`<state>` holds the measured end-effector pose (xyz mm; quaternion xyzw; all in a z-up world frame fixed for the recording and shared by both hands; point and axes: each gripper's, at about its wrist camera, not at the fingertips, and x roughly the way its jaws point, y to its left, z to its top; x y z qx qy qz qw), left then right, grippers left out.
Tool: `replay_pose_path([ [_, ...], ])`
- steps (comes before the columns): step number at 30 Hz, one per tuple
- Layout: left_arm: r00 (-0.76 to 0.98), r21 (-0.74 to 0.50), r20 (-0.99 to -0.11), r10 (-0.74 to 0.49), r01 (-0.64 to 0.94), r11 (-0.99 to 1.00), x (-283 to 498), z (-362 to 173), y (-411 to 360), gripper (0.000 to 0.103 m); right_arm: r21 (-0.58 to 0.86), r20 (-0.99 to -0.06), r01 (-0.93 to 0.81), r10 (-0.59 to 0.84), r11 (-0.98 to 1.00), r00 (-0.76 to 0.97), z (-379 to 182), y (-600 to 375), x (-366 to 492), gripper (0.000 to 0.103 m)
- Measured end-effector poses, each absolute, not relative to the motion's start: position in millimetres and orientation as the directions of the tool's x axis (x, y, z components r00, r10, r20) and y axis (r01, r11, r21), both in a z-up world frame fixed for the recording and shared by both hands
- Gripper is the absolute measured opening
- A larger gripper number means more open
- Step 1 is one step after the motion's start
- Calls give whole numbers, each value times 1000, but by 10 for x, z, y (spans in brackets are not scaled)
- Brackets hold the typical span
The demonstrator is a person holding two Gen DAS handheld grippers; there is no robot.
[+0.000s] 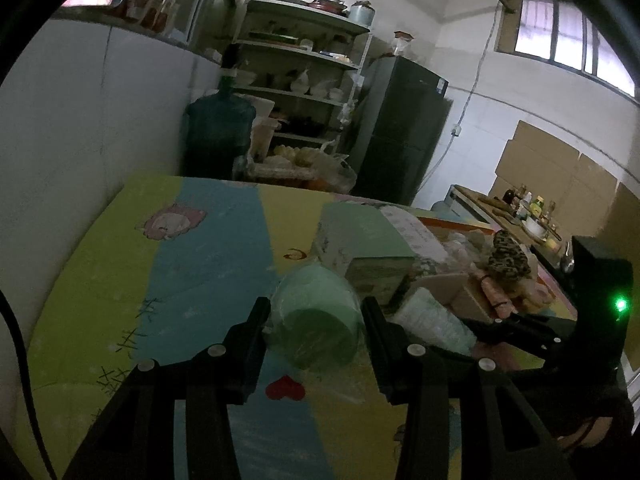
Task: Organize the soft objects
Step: 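Grasp the green plastic bag with the left gripper while the right grasps the white tissue pack, then carry the green bag and tissue pack over the cardboard tray with both grippers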
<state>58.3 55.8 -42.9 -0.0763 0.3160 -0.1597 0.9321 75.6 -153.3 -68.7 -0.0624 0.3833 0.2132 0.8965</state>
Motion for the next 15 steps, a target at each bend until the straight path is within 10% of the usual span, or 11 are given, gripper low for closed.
replay_pose_path([
  [15, 776, -194, -521, -356, 298, 935, 454, -150, 107, 46, 102, -619, -357, 340, 929, 708, -293, -2028, 445, 50],
])
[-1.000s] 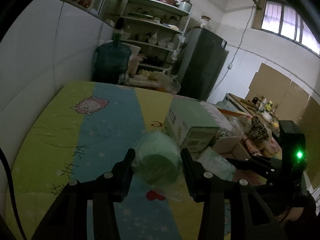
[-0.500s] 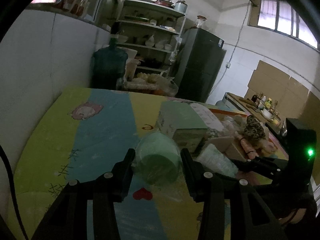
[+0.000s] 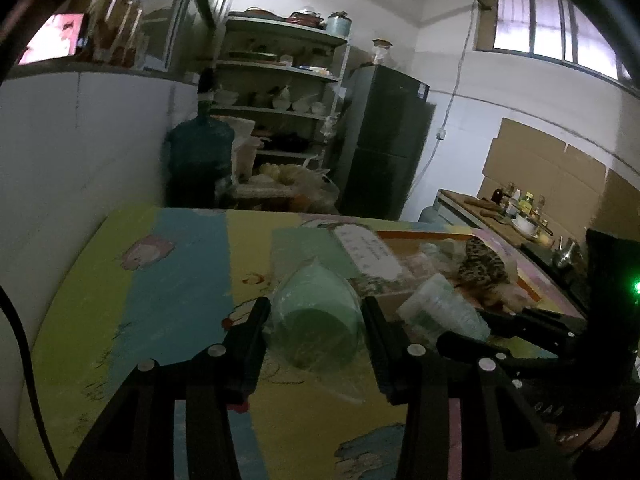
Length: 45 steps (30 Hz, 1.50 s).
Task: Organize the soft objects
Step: 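Carry the green bag and tissue pack over the cardboard tray with both grippers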
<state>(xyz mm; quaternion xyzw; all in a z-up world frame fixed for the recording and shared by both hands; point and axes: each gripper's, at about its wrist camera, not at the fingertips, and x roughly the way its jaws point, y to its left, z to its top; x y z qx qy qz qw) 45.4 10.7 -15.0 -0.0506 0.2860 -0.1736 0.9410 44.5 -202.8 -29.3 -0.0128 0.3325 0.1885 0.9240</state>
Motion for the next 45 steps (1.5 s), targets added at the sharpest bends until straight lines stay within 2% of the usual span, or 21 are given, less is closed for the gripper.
replay_pose_path([
  [16, 757, -176, -493, -429, 397, 901, 463, 28, -651, 46, 150, -547, -228, 273, 962, 791, -104, -2859, 179, 50],
  [31, 695, -179, -481, -534, 519, 836, 540, 89, -1529, 46, 175, -509, -35, 121, 984, 852, -68, -3738, -16, 50],
  [45, 684, -190, -466, -562, 543, 818, 741, 76, -2028, 46, 178, -467, 41, 48, 983, 883, 32, -4169, 127, 50],
])
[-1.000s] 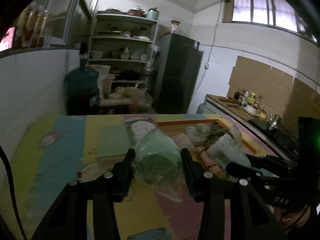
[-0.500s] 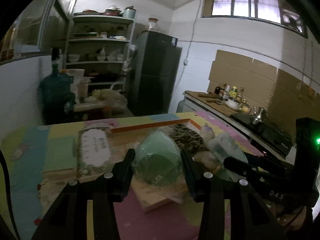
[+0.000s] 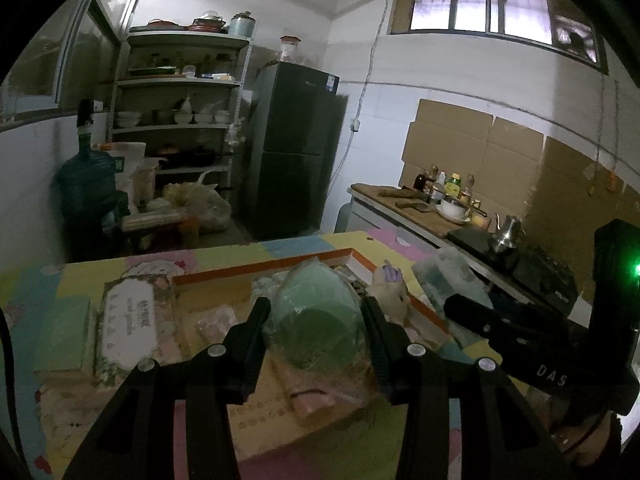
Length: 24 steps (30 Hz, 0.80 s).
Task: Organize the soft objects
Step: 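Carry the green bag and tissue pack over the cardboard tray with both grippers, then lower both items into the tray and open both grippers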
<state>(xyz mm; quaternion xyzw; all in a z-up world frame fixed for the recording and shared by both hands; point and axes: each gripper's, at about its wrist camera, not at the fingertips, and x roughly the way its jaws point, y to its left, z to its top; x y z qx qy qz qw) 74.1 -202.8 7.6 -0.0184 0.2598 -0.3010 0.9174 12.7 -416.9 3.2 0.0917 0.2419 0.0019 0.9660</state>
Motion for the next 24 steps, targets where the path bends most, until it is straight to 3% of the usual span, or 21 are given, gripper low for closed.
replay_pose_path([
  [24, 691, -179, -556, -462, 444, 878, 1532, -287, -2231, 46, 145, -517, -47, 116, 988, 848, -161, -4089, 1047, 50],
])
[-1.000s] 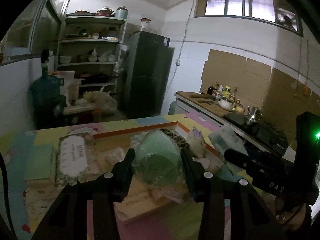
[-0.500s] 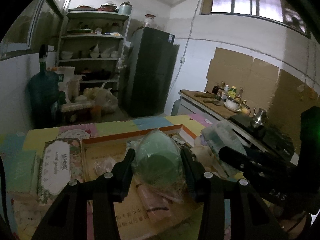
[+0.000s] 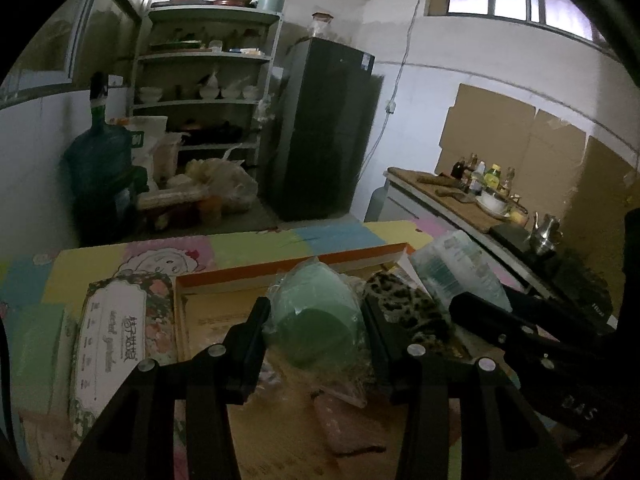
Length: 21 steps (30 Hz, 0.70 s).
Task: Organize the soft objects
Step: 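Lower both items into the tray and open both grippers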
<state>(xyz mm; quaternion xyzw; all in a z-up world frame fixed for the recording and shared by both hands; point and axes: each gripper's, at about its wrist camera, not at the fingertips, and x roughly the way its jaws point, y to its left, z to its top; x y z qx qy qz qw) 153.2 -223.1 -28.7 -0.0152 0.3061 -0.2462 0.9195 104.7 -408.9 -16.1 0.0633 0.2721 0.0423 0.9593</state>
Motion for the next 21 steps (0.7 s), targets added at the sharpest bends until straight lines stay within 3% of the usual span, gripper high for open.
replay_pose_path([
  [8, 653, -152, -613, -444, 455, 878, 1624, -483, -2325, 46, 153, -551, -62, 137, 986, 824, -301, -4084, 1218, 50],
  [21, 636, -160, -636, -438, 447, 880, 1717, -589, -2335, 47, 166, -592, -83, 167, 983, 788, -480, -4078, 1404, 52],
])
